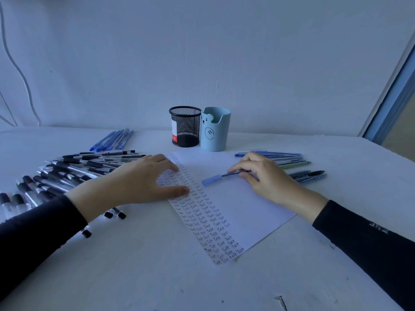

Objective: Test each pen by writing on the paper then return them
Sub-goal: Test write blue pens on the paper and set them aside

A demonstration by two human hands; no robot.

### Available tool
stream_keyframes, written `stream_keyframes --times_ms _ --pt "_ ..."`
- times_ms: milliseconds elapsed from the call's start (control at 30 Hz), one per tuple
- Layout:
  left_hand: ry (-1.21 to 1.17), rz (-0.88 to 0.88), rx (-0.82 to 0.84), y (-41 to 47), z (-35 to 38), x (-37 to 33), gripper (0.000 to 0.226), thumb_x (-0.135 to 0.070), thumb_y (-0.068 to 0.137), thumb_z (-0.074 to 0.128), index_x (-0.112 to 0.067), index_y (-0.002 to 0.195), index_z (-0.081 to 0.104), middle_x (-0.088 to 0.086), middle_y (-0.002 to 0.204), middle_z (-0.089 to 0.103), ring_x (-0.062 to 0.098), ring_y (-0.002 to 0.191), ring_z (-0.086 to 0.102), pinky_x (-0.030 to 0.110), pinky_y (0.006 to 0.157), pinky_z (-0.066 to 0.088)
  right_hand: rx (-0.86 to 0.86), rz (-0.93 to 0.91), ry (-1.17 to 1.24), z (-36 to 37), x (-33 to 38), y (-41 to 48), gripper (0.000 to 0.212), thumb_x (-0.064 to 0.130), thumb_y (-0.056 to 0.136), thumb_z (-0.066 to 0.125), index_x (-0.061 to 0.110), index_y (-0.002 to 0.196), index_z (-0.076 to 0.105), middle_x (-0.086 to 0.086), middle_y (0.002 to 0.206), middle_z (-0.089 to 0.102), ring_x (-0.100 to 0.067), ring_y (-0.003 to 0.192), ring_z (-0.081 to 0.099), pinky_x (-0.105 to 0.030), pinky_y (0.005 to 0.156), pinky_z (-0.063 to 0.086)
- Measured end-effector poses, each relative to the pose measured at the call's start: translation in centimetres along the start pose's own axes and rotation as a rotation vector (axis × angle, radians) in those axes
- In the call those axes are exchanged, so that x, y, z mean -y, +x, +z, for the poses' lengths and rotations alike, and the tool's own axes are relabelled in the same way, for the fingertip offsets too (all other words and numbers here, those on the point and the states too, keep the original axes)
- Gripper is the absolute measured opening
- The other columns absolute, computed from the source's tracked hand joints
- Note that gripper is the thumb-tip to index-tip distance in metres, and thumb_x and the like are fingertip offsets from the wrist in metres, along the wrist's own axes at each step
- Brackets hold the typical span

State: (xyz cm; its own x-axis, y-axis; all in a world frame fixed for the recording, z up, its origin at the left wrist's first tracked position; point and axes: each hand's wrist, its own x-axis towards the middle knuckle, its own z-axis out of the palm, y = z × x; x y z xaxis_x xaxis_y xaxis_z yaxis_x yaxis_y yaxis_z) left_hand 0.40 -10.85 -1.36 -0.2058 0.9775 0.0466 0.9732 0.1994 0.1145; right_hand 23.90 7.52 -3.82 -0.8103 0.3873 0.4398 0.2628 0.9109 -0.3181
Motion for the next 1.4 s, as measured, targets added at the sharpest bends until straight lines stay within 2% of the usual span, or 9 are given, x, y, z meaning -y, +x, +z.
stream_keyframes --times_ms 367,533,733,833,967,1133,1233,1300,1400 --pt "0.003 0.012 -0.023 0.0 0.2 0.3 0.097 -0.099 0.055 0.022 -0.044 0.132 0.044 -0.024 0.134 0.042 -0.001 0.111 0.043 0.027 0.091 0.044 0.171 -0.162 -0.044 0.7 1.6 -0.2 0.059 -0.007 0.095 0.048 0.035 0.135 0.057 0.001 0.099 0.044 -0.015 0.097 0.042 -0.021 0.089 0.037" --pt "-0.015 0.01 -0.023 0.0 0.2 0.2 0.097 -0.1 0.054 0.022 -0.045 0.131 0.045 -0.024 0.133 0.042 0.0 0.111 0.044 0.03 0.095 0.045 -0.007 -0.179 0.059 0.4 1.7 0.2 0.035 0.007 0.098 0.049 0.015 0.128 0.064 0.002 0.1 0.048 -0.004 0.091 0.046 -0.01 0.085 0.034" --pt "-0.012 0.012 -0.036 0.1 0.4 0.5 0.096 -0.101 0.055 0.023 -0.045 0.13 0.045 -0.026 0.132 0.042 0.0 0.114 0.044 0.031 0.095 0.046 -0.129 0.192 0.466 -2.4 4.0 0.1 0.026 0.015 0.102 0.041 0.035 0.101 0.057 0.011 0.078 0.057 -0.014 0.066 0.047 -0.038 0.067 0.041" --pt "-0.007 0.013 -0.035 0.2 0.5 0.6 0.096 -0.101 0.056 0.023 -0.045 0.13 0.045 -0.026 0.132 0.042 0.0 0.115 0.044 0.031 0.095 0.046 -0.052 0.363 0.692 -3.4 4.9 0.1 0.022 0.036 0.092 0.043 0.019 0.09 0.057 0.013 0.069 0.043 0.0 0.058 0.039 -0.026 0.068 0.03" --pt "-0.005 0.014 -0.028 0.3 0.6 0.7 0.095 -0.101 0.057 0.023 -0.046 0.131 0.044 -0.026 0.133 0.042 0.0 0.114 0.044 0.03 0.096 0.045 -0.039 0.324 0.458 -3.2 5.6 -0.8 0.066 0.078 0.067 0.051 0.013 0.071 0.042 0.014 0.059 0.033 -0.006 0.055 0.032 -0.029 0.062 0.031" --pt "-0.004 0.017 -0.035 0.3 0.6 0.7 0.097 -0.101 0.056 0.023 -0.045 0.132 0.045 -0.026 0.132 0.042 -0.001 0.111 0.045 0.03 0.095 0.046 -0.127 0.092 0.151 -1.4 4.7 -1.3 0.05 0.071 0.073 0.055 0.022 0.065 0.045 0.004 0.055 0.04 -0.009 0.054 0.038 -0.026 0.061 0.031" --pt "-0.007 0.022 -0.036 0.2 0.5 0.7 0.098 -0.101 0.055 0.023 -0.044 0.132 0.045 -0.026 0.132 0.042 -0.001 0.11 0.045 0.029 0.095 0.046 -0.072 0.062 0.067 -0.4 4.7 -1.5 0.047 0.077 0.075 0.05 0.03 0.081 0.05 0.009 0.065 0.051 -0.009 0.068 0.049 -0.03 0.076 0.036" --pt "-0.014 0.025 -0.035 0.2 0.5 0.7 0.098 -0.101 0.056 0.023 -0.044 0.132 0.045 -0.026 0.132 0.042 -0.001 0.108 0.046 0.028 0.094 0.046 0.018 0.042 -0.055 0.4 4.5 -1.5 0.064 0.087 0.078 0.026 0.033 0.097 0.056 0.012 0.087 0.056 -0.006 0.085 0.046 -0.031 0.084 0.029" --pt "-0.008 0.028 -0.043 0.2 0.6 0.8 0.096 -0.101 0.056 0.023 -0.045 0.131 0.045 -0.026 0.131 0.042 -0.001 0.108 0.046 0.028 0.093 0.046 0.116 -0.002 -0.166 1.1 4.2 -1.5 0.079 0.074 0.084 0.011 0.03 0.132 0.055 0.01 0.119 0.047 -0.01 0.106 0.035 -0.029 0.09 0.021"
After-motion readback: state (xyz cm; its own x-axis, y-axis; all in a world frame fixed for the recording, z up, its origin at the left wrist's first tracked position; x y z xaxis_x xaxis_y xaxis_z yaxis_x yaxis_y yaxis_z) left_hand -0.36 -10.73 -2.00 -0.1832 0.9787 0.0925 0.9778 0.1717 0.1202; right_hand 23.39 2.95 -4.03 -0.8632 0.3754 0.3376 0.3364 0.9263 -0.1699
